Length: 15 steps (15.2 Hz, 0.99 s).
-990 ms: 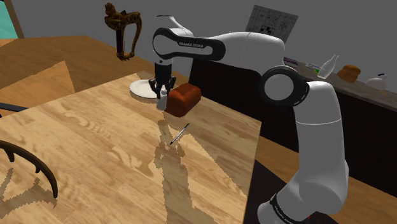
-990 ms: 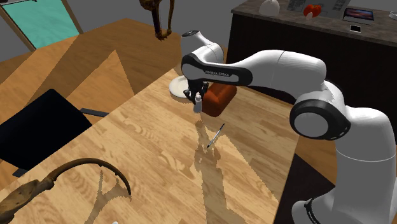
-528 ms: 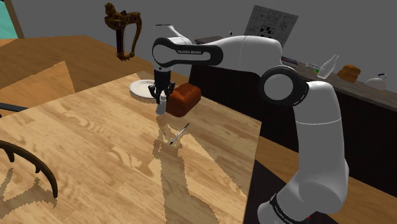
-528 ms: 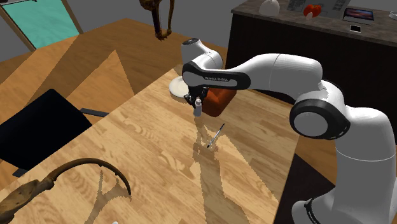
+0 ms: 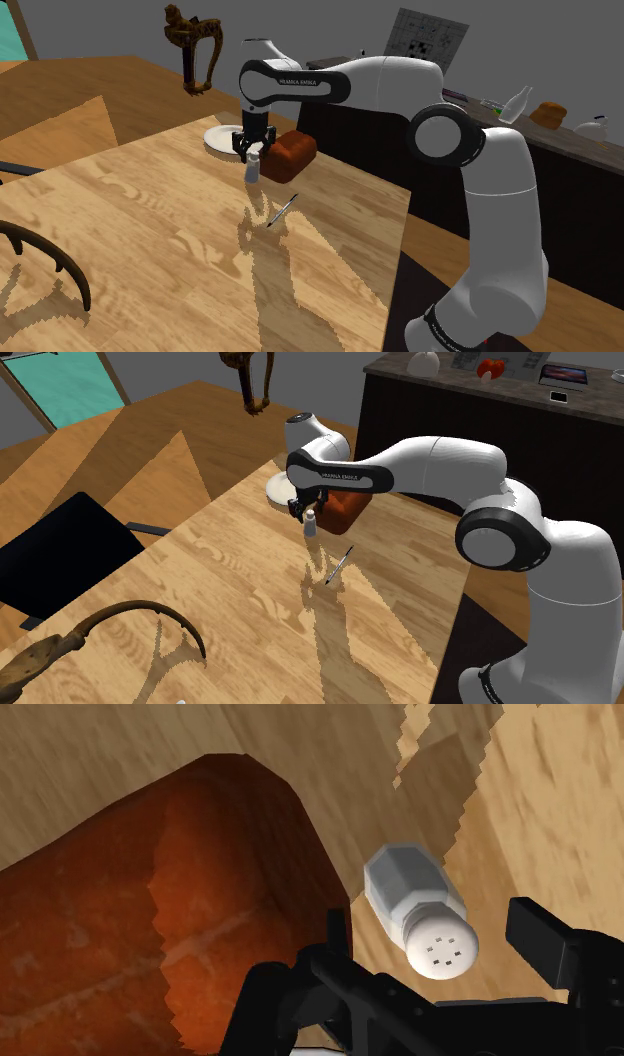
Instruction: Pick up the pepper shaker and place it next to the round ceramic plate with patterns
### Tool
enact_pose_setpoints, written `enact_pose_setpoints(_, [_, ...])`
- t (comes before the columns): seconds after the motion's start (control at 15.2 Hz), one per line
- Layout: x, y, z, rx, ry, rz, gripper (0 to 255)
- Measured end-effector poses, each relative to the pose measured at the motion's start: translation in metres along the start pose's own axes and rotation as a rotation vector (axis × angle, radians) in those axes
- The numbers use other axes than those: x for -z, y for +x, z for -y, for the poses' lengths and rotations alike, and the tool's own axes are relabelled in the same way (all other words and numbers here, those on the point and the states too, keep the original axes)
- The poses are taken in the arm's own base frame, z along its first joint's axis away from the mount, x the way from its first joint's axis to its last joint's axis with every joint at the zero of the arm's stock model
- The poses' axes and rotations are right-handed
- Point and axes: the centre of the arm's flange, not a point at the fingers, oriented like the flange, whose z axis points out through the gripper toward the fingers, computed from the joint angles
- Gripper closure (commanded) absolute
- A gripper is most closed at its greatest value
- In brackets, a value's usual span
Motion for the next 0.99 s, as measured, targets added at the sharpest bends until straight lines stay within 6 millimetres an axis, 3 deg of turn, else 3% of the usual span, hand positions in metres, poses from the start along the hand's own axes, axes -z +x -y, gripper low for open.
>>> enact_pose_setpoints(0.26, [0.000,0.000,0.000,0.000,0.000,0.000,0])
enact_pose_setpoints(0.59, [0.044,0.001,-0.001,0.000,0.000,-0.001,0])
enact_pose_setpoints(0.99, [0.050,0.000,0.000,0.000,0.000,0.000,0])
